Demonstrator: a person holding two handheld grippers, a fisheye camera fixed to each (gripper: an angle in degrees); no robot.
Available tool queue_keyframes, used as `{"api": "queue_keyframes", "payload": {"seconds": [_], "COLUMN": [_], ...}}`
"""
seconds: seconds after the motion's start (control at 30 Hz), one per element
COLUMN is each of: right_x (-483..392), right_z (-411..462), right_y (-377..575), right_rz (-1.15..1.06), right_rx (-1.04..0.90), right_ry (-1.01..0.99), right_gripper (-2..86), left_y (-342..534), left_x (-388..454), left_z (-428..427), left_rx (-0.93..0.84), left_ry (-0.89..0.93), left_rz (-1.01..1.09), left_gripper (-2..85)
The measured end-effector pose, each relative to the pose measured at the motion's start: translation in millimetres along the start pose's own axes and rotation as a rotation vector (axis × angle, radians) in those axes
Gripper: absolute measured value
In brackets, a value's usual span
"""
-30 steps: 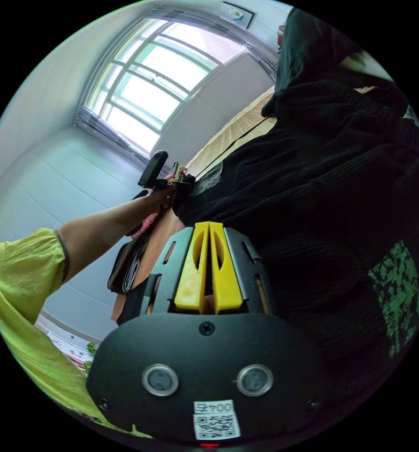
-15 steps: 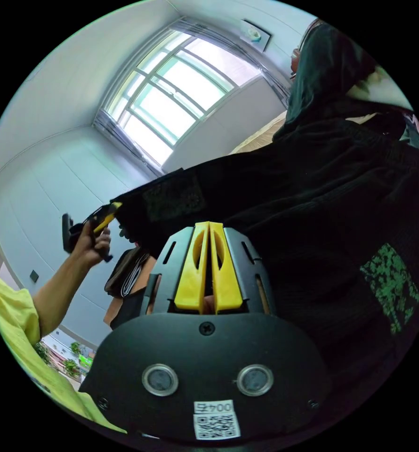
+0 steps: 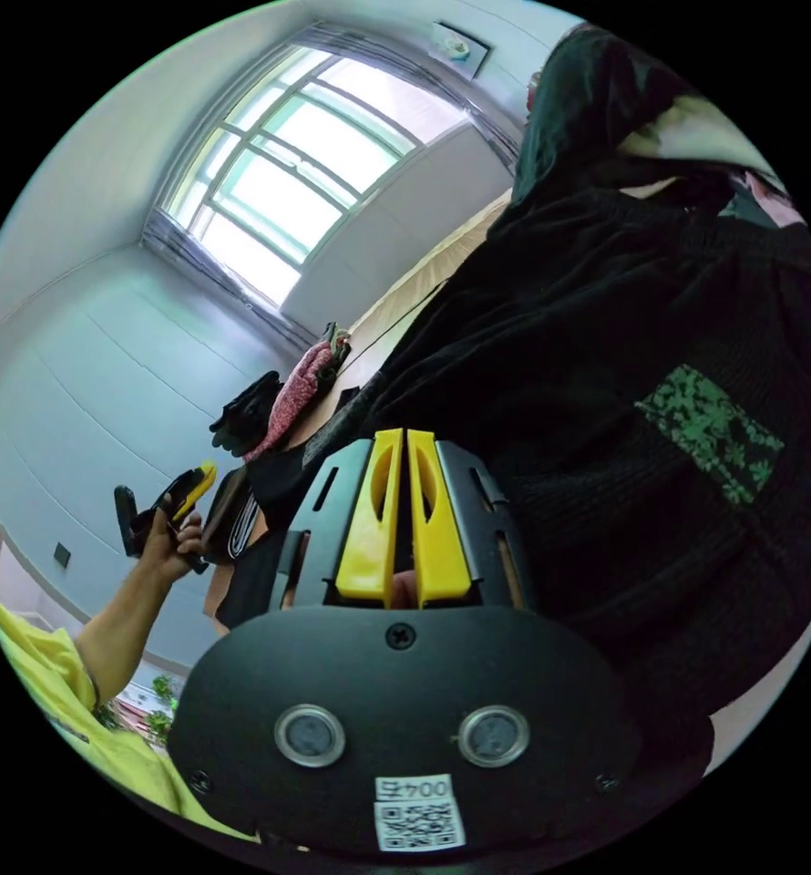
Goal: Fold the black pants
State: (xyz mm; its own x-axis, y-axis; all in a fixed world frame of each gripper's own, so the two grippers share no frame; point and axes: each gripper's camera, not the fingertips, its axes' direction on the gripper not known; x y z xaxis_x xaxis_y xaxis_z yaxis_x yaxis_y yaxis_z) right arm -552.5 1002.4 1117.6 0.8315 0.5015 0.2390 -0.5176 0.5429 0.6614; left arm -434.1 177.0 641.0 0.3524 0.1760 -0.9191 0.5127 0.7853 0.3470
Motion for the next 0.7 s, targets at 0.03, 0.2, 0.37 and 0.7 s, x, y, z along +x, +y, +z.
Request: {"api": "queue_keyframes", "payload": {"seconds": [0.03,0.2,0.37,0.7], "right_x": [9,44,51,73], "right_z": [4,8,12,9], "right_y": [1,4,6,9], "right_rz": [0.033,0.160,0.134,0.127], "right_rx": [-0.021,-0.043,-0.076,-0.084], "right_ry": [-0.008,-0.028,-0.026,-0.042], "right_gripper": [0.8,-0.6,-0.7,-0.7], "left_y": [-20,-87,-110,-126], "left_x": [14,78,112,80], "left_z": [8,88,194,284], "left_rx": [-0.017,-0.205,-0.463,-0.697], "left_ry": [-0.043,-0.267,-0.412,-0.144], "left_rz": [0.087,0.389,0.542,0.217], "left_gripper": [5.4,3.2,5.1,8.4]}}
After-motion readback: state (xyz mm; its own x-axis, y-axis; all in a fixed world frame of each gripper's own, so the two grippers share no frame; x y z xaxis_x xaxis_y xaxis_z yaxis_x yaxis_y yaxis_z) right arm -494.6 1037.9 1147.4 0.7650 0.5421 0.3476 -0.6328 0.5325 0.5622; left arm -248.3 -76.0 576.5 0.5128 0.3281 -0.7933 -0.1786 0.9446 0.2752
